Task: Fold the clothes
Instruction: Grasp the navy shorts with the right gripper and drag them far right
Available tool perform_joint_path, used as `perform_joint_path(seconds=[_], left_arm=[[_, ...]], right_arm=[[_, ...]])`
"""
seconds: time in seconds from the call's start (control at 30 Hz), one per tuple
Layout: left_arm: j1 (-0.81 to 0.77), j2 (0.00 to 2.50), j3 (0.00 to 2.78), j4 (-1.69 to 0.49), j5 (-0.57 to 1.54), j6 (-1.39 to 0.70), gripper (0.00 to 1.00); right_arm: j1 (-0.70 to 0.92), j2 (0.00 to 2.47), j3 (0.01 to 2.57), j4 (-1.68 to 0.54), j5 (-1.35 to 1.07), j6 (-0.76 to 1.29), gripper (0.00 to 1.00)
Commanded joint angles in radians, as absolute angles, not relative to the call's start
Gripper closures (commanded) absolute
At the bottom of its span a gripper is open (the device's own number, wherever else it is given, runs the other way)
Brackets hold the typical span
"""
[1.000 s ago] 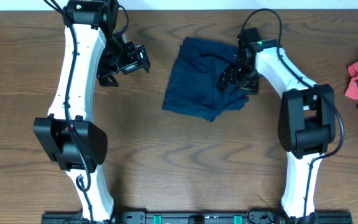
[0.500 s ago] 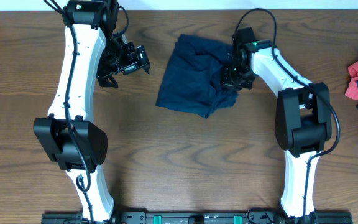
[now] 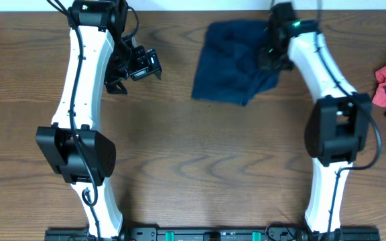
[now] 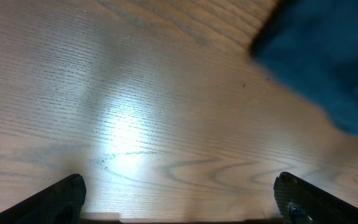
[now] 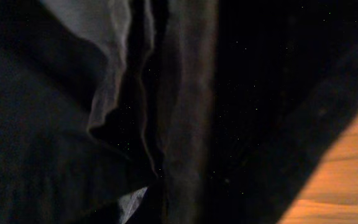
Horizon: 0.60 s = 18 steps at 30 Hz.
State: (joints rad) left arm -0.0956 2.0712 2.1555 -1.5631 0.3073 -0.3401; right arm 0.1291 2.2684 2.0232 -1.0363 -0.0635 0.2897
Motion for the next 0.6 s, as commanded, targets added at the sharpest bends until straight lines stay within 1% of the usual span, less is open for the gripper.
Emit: perform_joint_path(seconds=[0.0,0.27,0.57], left_arm=[[-0.097,2.072,2.164,-1.566,0.302,-0.334,0.02],[-0.097,2.072,2.164,-1.566,0.307,-0.334,0.02],[-0.116,2.072,2.164,-1.562,0.331,-0.334,0.02]], right_arm=[[0.074,2.191,2.131,-1.060,-0.011,0.244,0.99],[-0.027,2.189,2.299,-1.127,-0.003,0.177,0.99],[-0.163,2.189,2.370,-1.146,-0.004,0.119,0.99]])
